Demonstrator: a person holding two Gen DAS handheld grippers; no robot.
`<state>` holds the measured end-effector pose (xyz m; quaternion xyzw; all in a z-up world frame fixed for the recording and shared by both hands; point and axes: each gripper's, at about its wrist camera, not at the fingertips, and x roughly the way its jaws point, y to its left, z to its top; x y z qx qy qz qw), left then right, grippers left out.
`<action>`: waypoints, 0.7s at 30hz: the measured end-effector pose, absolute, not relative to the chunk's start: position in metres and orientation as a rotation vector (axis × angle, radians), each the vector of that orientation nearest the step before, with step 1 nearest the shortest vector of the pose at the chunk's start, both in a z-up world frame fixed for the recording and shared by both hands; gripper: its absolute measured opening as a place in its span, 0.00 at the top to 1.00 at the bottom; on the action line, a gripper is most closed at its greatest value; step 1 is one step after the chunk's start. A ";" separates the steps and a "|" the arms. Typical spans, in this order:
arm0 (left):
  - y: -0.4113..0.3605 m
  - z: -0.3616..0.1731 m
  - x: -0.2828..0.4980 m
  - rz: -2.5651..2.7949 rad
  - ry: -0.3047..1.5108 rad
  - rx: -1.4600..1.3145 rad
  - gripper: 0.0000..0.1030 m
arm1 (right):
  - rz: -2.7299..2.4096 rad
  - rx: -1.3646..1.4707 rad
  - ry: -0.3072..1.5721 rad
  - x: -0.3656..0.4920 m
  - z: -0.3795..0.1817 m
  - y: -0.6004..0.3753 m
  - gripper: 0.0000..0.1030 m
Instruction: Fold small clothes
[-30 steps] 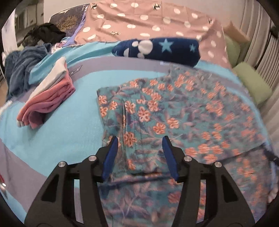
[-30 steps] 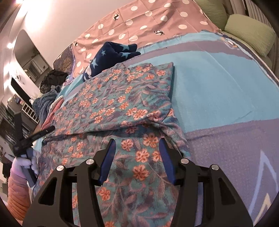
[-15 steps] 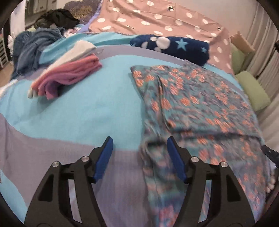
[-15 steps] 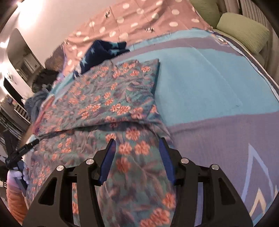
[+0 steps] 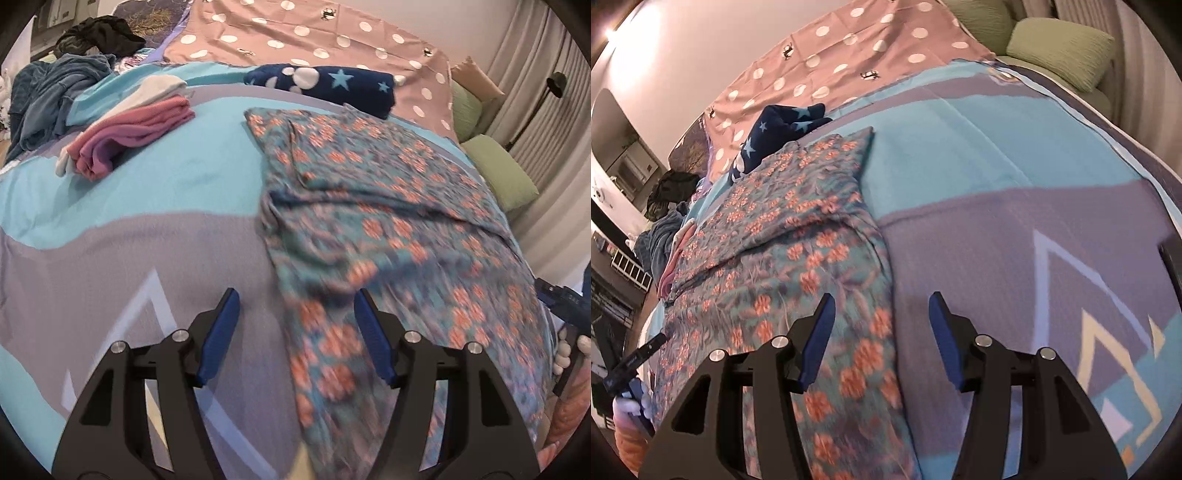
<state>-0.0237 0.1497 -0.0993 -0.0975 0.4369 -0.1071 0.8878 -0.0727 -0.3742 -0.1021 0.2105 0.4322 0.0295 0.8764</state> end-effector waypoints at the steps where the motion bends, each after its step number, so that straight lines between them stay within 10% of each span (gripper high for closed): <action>1: 0.147 -0.100 -0.030 -0.232 0.907 -0.198 0.36 | 0.059 0.444 0.901 -0.078 -0.103 -0.375 0.48; 21: 0.137 -0.104 -0.167 -0.353 0.888 -0.171 0.38 | 0.175 0.525 0.856 -0.232 -0.114 -0.390 0.48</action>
